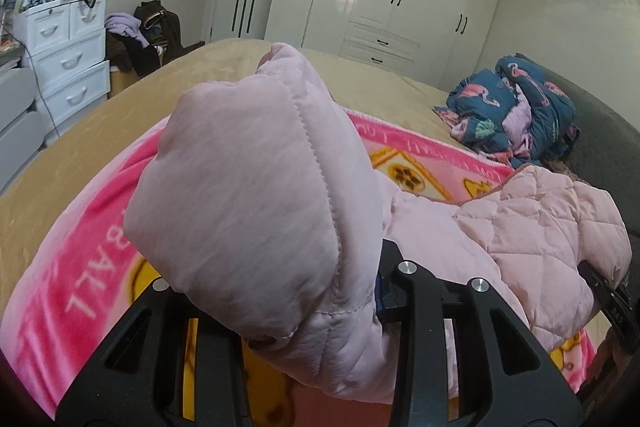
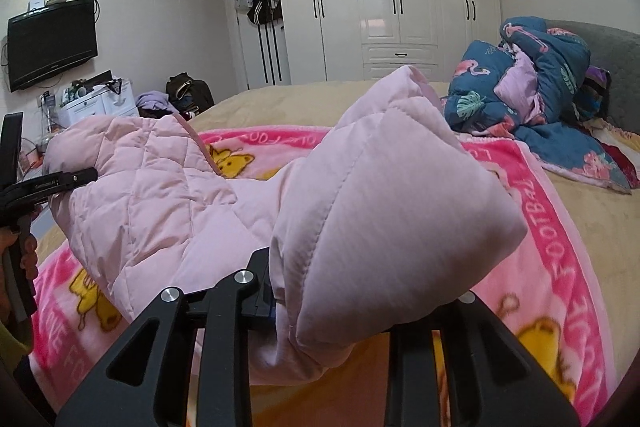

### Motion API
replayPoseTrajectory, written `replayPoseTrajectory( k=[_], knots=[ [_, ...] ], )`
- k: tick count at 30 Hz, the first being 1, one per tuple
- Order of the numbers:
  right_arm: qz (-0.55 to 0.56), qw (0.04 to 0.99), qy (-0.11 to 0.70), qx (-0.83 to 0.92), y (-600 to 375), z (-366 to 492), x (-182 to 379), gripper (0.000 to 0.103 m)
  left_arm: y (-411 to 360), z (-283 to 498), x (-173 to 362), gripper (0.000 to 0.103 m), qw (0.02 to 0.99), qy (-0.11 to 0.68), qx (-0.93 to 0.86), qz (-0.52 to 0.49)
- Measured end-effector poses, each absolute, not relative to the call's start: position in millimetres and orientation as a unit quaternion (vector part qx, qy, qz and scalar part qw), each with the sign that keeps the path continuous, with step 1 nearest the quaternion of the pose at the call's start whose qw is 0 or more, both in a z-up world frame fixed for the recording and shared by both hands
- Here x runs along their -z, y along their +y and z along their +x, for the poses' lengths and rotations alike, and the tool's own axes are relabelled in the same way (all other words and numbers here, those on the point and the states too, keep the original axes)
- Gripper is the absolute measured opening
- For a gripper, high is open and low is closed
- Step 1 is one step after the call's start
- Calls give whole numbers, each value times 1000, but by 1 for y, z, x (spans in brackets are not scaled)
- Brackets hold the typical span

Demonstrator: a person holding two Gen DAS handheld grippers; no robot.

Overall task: Fold large clothes
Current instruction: 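Close both tools on the jacket edge and lift it, then fold the lifted edge over the jacket and open both tools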

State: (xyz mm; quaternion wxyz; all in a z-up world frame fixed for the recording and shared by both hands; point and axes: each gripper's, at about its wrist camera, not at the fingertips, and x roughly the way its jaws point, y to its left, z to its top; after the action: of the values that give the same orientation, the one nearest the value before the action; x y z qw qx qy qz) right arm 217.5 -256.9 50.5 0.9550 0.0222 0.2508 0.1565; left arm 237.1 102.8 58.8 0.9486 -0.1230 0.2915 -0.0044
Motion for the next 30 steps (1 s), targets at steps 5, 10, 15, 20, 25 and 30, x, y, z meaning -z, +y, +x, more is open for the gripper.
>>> replayPoseTrajectory(
  k=[5, 10, 15, 20, 25, 30],
  knots=[
    [35, 953, 260, -151, -266, 191, -38, 26, 100, 212, -52, 27, 947, 302, 7, -112],
    [61, 950, 272, -141, -276, 174, -22, 26, 101, 194, -37, 27, 944, 314, 2, -105],
    [86, 946, 283, -131, -279, 159, -7, 26, 103, 185, -26, 27, 941, 325, -3, -97],
    [98, 944, 292, -119, -278, 150, 0, 26, 105, 178, -17, 27, 941, 328, -9, -86],
    [112, 941, 300, -113, -282, 145, 8, 26, 110, 174, -8, 28, 938, 335, -13, -87],
    [122, 940, 299, -111, -286, 139, 10, 27, 111, 164, -3, 28, 938, 336, -8, -82]
  ],
)
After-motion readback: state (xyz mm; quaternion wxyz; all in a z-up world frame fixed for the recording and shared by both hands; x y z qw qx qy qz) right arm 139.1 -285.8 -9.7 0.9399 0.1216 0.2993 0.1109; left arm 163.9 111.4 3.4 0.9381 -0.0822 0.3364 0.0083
